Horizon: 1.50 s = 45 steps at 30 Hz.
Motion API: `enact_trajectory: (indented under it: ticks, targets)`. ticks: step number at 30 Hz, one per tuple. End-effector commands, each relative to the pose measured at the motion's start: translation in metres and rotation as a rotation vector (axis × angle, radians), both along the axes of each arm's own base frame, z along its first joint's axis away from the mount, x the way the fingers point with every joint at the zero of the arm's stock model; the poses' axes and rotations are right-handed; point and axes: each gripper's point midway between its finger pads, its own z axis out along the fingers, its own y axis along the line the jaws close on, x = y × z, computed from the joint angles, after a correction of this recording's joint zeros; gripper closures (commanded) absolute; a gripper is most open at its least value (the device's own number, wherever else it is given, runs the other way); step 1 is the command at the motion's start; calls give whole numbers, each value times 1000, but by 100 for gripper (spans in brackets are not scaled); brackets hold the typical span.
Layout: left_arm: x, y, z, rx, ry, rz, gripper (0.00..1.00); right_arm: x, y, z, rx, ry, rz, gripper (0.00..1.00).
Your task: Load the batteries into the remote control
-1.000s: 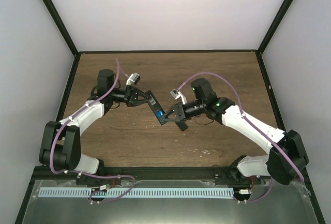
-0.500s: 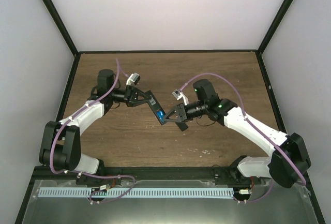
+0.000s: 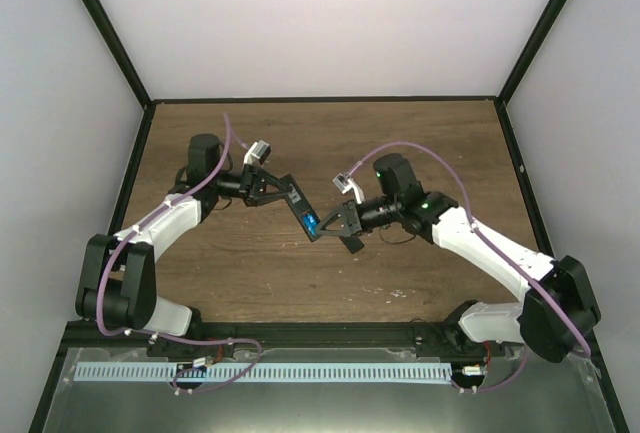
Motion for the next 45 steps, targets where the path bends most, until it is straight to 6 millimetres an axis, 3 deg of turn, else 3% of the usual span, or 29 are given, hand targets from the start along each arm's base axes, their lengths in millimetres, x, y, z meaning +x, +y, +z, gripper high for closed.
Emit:
enact_trajectory:
  ticks: [1, 17, 27, 30, 35, 42, 45]
  targets:
    - [0, 0, 1, -6, -30, -5, 100, 3, 5, 11, 43, -22, 24, 86]
    - [1, 0, -2, -2, -25, -3, 100, 11, 12, 17, 56, -28, 32, 88]
    - [4, 0, -7, 7, -22, 5, 100, 25, -2, 17, -13, -115, -85, 61]
    - [8, 0, -16, 29, -18, 26, 100, 43, -20, -4, -152, -152, -203, 54]
    - [19, 5, -35, 77, -8, 95, 100, 67, -68, -39, -417, -226, -416, 42]
    - [33, 13, -64, 129, 0, 242, 100, 76, -114, -48, -458, -234, -650, 25]
    - [41, 18, -74, 133, 8, 325, 100, 76, -123, -49, -442, -250, -696, 8]
